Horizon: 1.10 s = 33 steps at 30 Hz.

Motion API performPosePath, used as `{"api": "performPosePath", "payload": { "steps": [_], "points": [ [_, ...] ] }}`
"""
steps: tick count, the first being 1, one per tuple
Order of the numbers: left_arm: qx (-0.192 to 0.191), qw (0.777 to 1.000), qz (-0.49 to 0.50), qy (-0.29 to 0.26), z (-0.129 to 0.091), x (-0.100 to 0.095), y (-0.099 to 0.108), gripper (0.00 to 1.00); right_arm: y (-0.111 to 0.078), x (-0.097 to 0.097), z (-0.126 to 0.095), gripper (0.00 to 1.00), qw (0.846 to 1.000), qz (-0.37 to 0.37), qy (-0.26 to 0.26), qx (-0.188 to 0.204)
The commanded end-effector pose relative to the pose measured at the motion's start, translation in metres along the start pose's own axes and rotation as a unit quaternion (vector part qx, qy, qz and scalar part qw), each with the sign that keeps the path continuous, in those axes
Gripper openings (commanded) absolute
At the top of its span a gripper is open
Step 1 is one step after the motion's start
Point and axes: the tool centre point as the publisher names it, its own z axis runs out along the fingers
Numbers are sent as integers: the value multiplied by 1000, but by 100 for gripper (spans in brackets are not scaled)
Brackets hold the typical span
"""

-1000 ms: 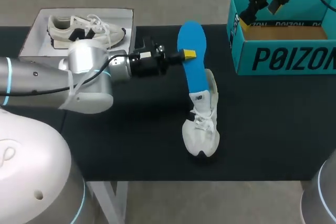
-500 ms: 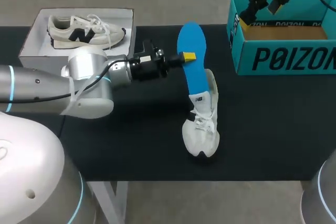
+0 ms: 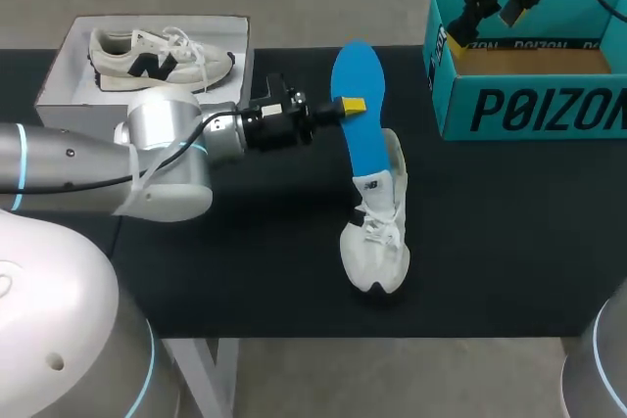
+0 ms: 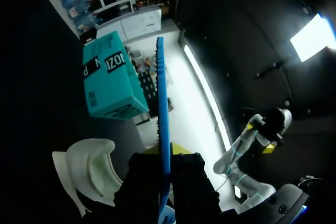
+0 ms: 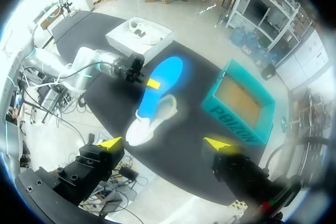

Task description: Take the shoe out of the shoebox, open the shoe tongue, remove and reinsert the insole, then place the shoe into the shoebox

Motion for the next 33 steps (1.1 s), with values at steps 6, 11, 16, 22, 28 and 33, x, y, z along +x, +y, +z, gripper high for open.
{"api": "performPosePath", "payload": {
  "steps": [6,11,16,22,28,33],
  "points": [
    [-60,969,238,23,3,20,9,0,2,0,0,100,1000,1,0,2],
    [-65,940,334,37,-2,23,24,0,2,0,0,100,1000,1,0,2],
    [-52,918,391,40,3,30,39,0,2,0,0,100,1000,1,0,2],
    [-37,899,436,22,3,39,44,0,2,0,0,100,1000,1,0,2],
    [-14,881,473,-19,1,49,43,0,2,0,0,100,1000,1,0,2],
    [-14,881,473,-19,1,49,43,0,2,0,0,100,1000,1,0,2]
  ]
}}
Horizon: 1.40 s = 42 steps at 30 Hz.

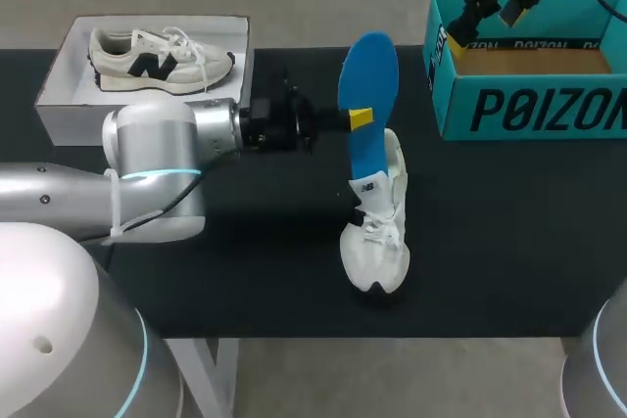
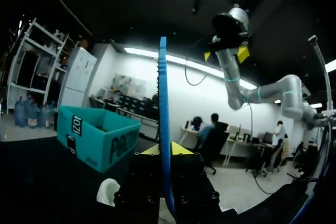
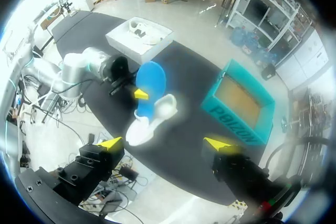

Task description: Take the shoe out of the shoebox, open the shoe tongue, remove and reinsert the insole, then place the shoe into the shoebox

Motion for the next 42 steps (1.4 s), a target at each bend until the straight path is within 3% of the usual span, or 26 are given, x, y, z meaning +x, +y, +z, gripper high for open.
{"api": "performPosePath", "payload": {
  "steps": [1,19,24,33,42],
  "points": [
    [4,999,18,-38,1,10,0,0,2,0,0,100,1000,1,0,2],
    [4,999,18,-38,1,10,0,0,2,0,0,100,1000,1,0,2],
    [-5,970,240,38,-3,24,-5,0,2,0,0,100,1000,1,0,2],
    [18,944,320,74,-17,29,12,0,2,0,0,100,1000,1,0,2],
    [-26,923,380,46,-21,36,14,0,2,0,0,100,1000,1,0,2]
  ]
}}
